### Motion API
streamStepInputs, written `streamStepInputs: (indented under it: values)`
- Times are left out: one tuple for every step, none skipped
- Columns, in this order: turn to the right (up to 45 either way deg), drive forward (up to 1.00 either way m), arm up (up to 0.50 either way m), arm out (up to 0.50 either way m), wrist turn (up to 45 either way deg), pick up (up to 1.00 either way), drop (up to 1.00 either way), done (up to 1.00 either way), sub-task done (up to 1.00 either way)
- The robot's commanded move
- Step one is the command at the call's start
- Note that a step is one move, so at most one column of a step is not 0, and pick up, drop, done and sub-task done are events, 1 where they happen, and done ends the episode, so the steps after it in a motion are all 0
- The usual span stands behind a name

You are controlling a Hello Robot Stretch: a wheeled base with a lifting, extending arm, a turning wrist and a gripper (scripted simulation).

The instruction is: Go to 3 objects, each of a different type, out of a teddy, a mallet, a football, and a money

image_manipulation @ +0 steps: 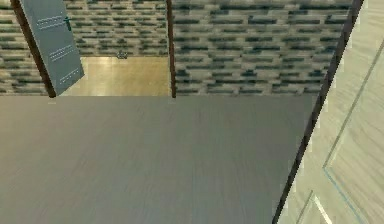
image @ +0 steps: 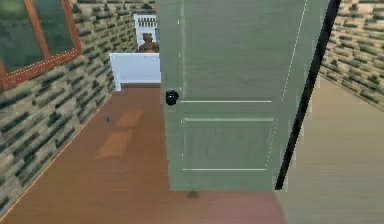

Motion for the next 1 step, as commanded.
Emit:
streamStepInputs:
  values:
    - [-42.0,0.00,0.00,0.00,0.0,0.00,0.00,0.00,0.00]
